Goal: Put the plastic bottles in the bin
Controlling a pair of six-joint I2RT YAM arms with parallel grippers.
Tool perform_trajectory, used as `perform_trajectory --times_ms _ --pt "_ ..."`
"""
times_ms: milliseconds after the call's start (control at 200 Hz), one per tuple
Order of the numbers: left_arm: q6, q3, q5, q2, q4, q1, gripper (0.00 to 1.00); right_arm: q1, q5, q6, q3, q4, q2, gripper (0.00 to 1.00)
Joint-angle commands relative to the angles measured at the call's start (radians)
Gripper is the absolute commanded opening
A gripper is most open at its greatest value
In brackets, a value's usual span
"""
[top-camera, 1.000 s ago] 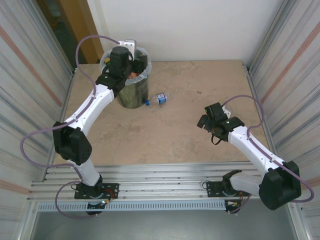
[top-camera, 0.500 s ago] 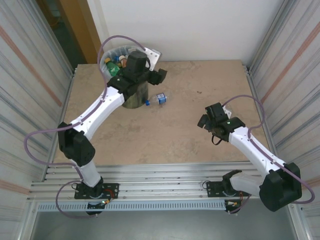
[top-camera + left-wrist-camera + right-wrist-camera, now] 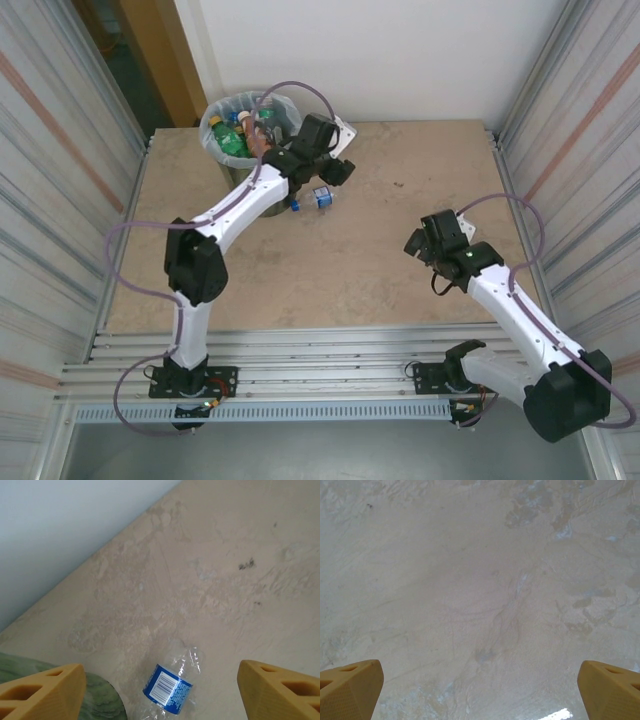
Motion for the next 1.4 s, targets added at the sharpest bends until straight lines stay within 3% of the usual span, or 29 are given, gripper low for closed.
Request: perform_trajectory --times_ms 0,416,596,1397 --pt "0.049 0.092 -0.037 0.067 -0.092 -0.005 0.80 -0.010 0.026 0.014 -0.016 -0.038 -0.030 0.98" --pt "0.090 0.359 -0.021 0.332 -0.269 -0.001 0.80 -0.019 0.015 0.011 -0.012 -0.038 -0.029 0.98" --pt "0.067 0.383 0.010 0.382 -0.286 0.008 0.88 -0.020 0.013 0.006 -0.003 -0.036 -0.019 0.98" --pt "0.090 0.463 -0.003 0.529 -0.309 0.034 0.91 -0.020 -0.001 0.008 0.001 -0.028 0.005 0.98"
